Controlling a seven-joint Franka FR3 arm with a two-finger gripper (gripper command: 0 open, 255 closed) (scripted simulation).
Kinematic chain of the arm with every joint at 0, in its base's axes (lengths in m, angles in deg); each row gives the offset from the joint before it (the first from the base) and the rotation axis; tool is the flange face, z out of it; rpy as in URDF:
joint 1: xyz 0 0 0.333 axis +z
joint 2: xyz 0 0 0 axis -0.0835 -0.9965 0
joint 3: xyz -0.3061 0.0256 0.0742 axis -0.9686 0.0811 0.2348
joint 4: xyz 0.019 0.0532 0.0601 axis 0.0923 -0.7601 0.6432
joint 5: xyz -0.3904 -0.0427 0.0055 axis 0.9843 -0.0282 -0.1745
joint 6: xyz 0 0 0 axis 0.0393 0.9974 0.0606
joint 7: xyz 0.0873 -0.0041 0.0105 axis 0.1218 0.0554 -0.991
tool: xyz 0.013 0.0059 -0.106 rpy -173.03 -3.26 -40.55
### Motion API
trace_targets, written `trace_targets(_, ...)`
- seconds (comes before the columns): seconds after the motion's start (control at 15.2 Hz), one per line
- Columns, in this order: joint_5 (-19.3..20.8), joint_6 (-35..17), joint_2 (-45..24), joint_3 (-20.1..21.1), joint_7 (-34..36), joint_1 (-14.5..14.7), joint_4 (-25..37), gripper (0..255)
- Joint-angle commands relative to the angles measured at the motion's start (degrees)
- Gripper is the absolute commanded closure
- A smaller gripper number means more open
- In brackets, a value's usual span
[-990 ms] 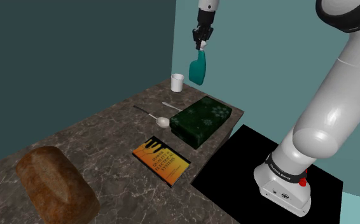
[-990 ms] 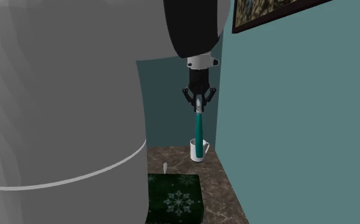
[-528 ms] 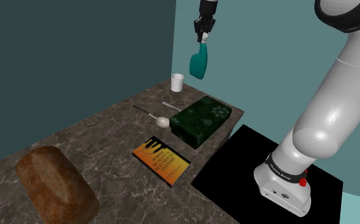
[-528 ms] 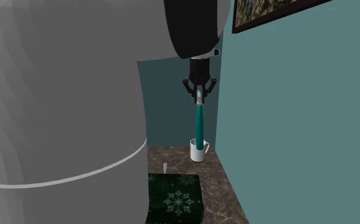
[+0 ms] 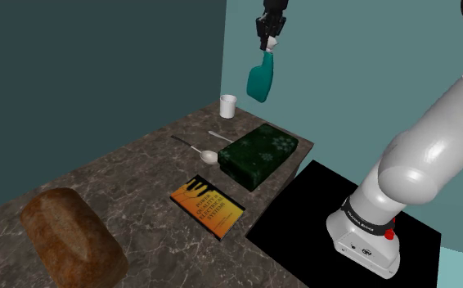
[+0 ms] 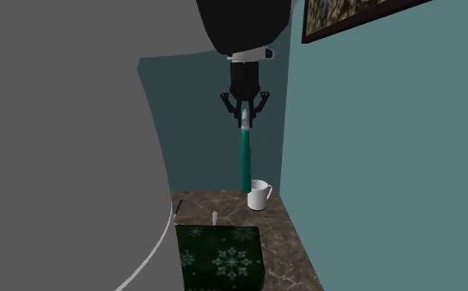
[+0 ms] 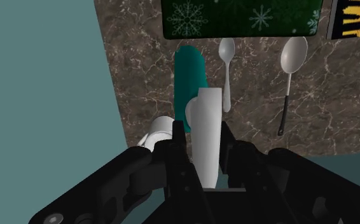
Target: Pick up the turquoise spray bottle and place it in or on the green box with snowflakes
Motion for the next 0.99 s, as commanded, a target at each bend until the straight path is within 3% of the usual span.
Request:
trace_targets(0.0, 0.5, 1.4, 3.7, 1.1, 1.9, 0.7, -2.3, 255)
trace_targets(0.73, 0.1, 11.0, 20.4, 8.0, 11.4, 3.7, -9.8, 255)
trace_targets(0.92, 0.1, 8.7, 21.3, 8.0, 11.4, 3.7, -13.0, 255)
